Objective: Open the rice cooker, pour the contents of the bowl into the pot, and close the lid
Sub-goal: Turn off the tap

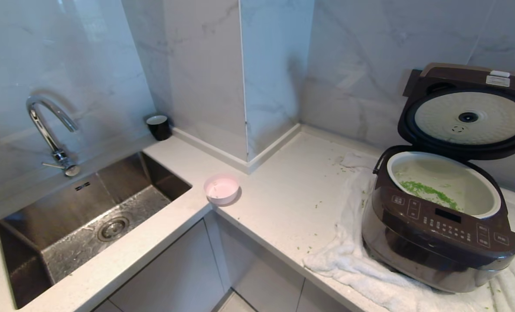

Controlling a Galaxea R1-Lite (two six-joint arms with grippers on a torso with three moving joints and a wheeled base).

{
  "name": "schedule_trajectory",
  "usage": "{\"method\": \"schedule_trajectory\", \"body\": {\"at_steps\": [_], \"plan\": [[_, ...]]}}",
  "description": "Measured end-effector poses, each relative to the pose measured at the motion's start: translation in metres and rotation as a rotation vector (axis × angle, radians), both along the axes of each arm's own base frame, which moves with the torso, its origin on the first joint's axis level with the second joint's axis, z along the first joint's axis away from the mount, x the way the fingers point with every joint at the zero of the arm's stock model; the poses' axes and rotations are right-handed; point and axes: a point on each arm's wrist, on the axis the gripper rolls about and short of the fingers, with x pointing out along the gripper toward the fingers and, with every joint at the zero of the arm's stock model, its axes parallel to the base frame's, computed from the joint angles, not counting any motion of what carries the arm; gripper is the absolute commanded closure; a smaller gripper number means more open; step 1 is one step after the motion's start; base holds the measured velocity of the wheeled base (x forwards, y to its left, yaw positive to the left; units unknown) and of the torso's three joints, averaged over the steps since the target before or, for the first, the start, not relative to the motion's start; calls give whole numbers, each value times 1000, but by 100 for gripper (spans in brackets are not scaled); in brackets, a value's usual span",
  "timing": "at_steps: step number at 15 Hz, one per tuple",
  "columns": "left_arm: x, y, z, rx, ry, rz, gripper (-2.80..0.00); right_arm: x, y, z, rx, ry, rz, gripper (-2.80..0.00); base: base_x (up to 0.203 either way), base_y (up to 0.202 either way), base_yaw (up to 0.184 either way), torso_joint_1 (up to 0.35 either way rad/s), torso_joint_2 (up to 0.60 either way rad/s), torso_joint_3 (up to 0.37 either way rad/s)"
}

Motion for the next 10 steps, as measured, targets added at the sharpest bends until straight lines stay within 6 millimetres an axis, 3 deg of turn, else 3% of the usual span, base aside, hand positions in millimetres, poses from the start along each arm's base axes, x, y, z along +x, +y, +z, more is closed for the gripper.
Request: {"method": "schedule_trajectory", "body": {"at_steps": [5,10], "plan": [[0,0,0,0,0,1,0,0,0,0,0,1,-1,0,0,186,0,3,4,0],[0,0,0,0,1,1,0,0,0,0,0,1,0,0,0,19,0,0,0,0]]}}
